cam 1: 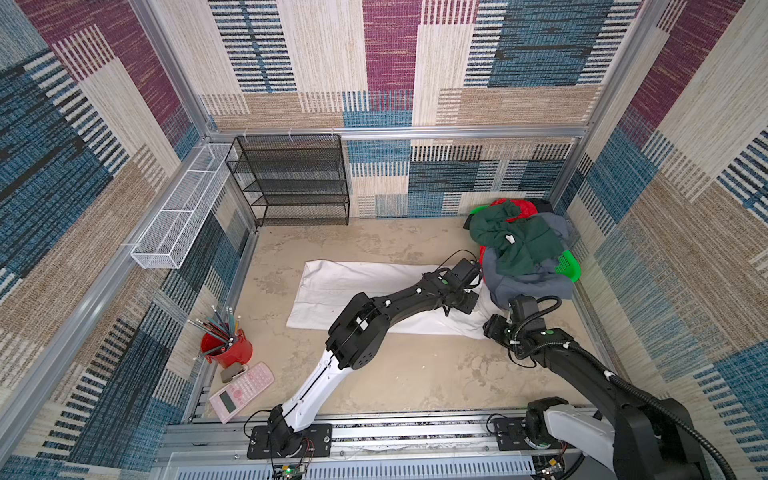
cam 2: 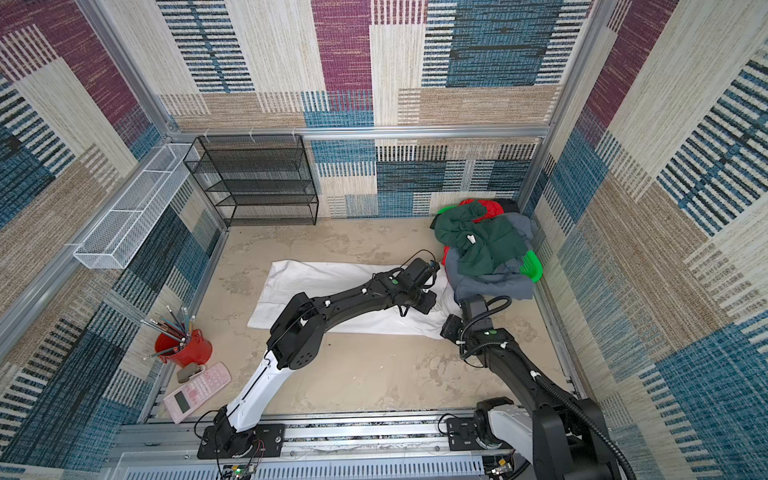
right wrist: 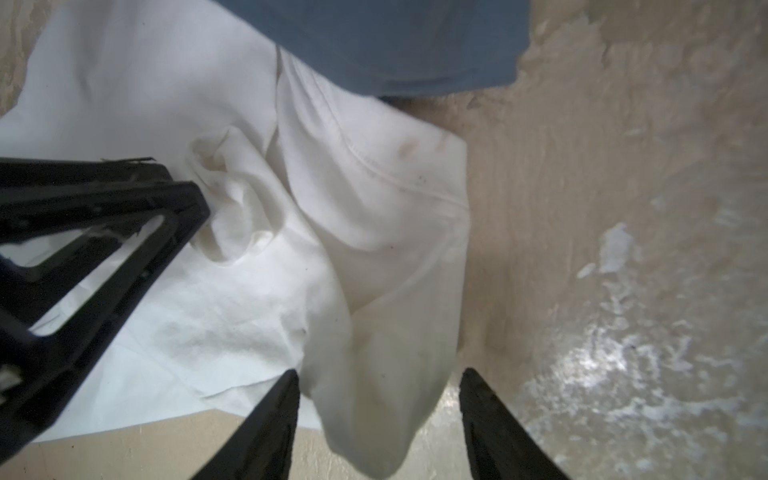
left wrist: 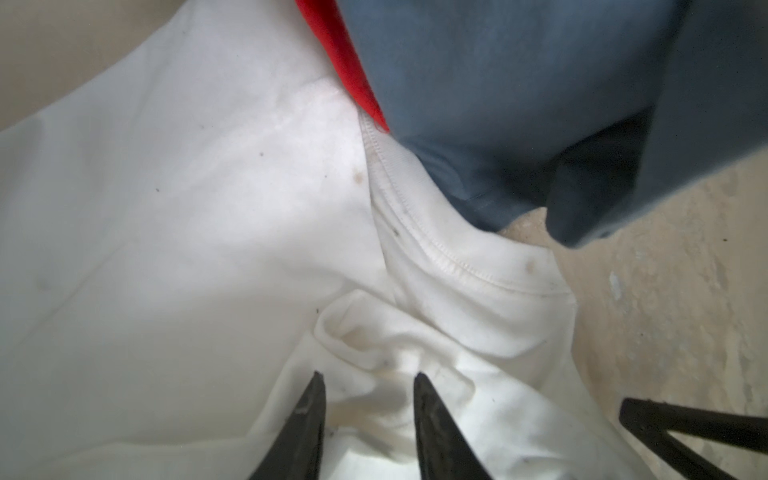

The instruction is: Fold and stack the t-shirts

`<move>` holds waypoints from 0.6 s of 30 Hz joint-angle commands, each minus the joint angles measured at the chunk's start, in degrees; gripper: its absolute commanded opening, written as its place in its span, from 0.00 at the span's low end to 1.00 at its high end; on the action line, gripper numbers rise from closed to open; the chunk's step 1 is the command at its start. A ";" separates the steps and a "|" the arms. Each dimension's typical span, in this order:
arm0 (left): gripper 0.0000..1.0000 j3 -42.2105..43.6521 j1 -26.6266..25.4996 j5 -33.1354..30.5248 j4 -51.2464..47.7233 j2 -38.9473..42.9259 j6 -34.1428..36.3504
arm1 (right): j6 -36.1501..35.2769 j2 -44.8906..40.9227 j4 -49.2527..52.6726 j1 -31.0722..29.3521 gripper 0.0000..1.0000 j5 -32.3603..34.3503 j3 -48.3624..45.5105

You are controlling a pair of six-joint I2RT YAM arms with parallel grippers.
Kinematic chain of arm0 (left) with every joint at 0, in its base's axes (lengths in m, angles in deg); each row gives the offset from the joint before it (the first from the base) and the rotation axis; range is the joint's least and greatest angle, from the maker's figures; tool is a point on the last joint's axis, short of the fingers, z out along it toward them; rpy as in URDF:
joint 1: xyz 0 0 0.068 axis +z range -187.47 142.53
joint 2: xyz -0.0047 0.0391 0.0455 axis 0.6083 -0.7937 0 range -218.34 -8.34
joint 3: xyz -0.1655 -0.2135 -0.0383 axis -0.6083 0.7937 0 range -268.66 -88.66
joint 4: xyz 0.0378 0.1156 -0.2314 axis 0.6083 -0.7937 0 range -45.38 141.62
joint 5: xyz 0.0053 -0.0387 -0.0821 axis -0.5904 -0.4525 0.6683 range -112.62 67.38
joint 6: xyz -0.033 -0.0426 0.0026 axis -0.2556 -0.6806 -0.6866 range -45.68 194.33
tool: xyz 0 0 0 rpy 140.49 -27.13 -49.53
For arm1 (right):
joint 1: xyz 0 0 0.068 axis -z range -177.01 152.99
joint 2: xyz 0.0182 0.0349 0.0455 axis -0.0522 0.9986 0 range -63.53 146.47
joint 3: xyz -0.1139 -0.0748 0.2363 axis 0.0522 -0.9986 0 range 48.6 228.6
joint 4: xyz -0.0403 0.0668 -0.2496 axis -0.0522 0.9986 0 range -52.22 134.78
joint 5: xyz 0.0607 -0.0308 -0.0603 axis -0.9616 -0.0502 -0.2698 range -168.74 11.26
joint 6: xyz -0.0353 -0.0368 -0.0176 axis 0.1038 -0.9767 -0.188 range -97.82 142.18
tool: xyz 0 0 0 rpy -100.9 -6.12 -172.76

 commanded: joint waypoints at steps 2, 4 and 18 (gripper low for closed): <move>0.42 6.00 0.06 2.04 4.94 4.01 4.83 | 0.32 -0.34 -1.21 -0.06 0.63 0.05 0.19; 0.43 7.11 0.10 3.12 5.27 4.93 5.82 | 0.36 -0.50 -1.32 -0.06 0.63 0.03 0.08; 0.47 2.90 -1.52 -0.93 1.41 -0.40 12.88 | 0.56 -0.67 -1.33 0.03 0.63 -0.53 -0.10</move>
